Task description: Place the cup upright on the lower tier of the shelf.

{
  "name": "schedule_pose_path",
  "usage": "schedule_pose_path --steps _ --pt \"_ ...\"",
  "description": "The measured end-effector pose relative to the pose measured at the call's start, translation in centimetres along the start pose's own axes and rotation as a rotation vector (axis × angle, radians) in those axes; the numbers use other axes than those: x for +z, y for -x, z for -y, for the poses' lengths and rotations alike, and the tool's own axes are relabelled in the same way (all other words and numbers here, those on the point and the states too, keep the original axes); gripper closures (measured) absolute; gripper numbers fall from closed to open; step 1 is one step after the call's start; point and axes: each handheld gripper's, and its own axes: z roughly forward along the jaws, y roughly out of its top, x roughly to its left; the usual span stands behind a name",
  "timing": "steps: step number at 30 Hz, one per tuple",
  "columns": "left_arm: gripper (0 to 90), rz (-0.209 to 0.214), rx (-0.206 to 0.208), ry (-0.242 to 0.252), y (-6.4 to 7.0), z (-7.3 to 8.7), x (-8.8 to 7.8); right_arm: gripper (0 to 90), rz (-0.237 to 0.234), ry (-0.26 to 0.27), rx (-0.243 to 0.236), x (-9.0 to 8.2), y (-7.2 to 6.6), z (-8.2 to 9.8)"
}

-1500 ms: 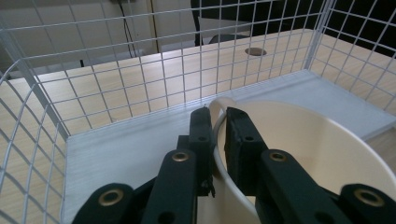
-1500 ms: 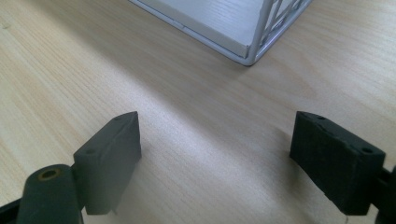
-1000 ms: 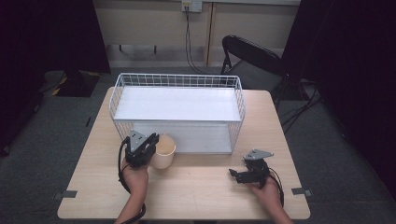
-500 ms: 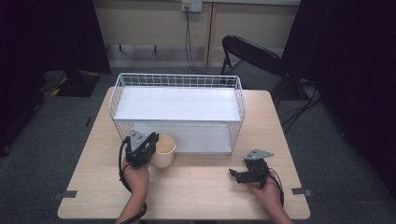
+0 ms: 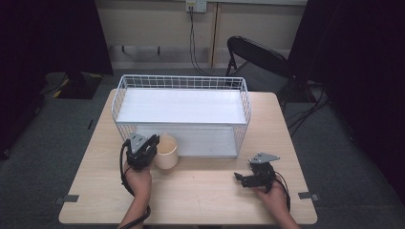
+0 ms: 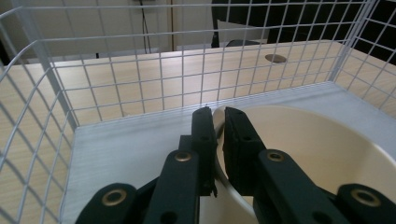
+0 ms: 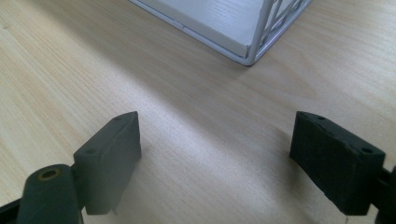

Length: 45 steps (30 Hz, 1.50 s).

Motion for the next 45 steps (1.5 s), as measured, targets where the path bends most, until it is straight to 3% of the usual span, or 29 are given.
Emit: schedule_pose_path --steps 3,8,17,30,34,35,36,37,38,40,45 --pt "83.3 -0.005 -0.002 -0.005 -0.10 -0.01 -0.03 15.7 0.000 0.001 0.000 0.01 0.00 0.00" --pt "83.3 -0.053 -0.009 -0.005 -0.02 -0.14 0.17 15.7 0.000 0.000 0.000 0.00 0.00 0.00" --pt "82.9 -0.043 0.000 -0.038 0.19 -0.54 0.27 15.8 0.000 0.000 0.000 0.00 0.00 0.00" --pt "58.0 -0.022 -0.041 -0.006 -0.14 -0.22 0.00 15.8 0.000 0.000 0.000 0.00 0.00 0.00" --pt "52.9 -0.005 -0.030 -0.010 -0.11 -0.27 -0.17 15.7 0.000 0.001 0.000 0.01 0.00 0.00" --pt "58.4 -0.005 -0.030 -0.010 -0.11 -0.27 -0.17 15.7 0.000 0.001 0.000 0.01 0.00 0.00" --pt "69.5 -0.002 -0.023 -0.014 -0.07 -0.23 -0.24 15.8 0.000 0.001 0.000 0.01 0.00 0.00" --pt "71.6 -0.012 0.002 -0.015 0.09 -0.15 -0.20 15.8 0.000 0.001 0.000 0.01 0.00 0.00" --pt "75.4 -0.018 -0.002 -0.022 0.09 -0.15 -0.15 15.7 0.000 0.001 0.000 0.01 0.00 0.00" --pt "80.5 -0.018 -0.016 -0.026 0.09 -0.18 -0.08 15.8 0.000 0.001 0.000 0.01 0.00 0.00" --pt "83.1 -0.030 -0.010 -0.033 0.11 -0.41 0.05 15.7 0.000 0.001 0.000 0.01 0.00 0.00"
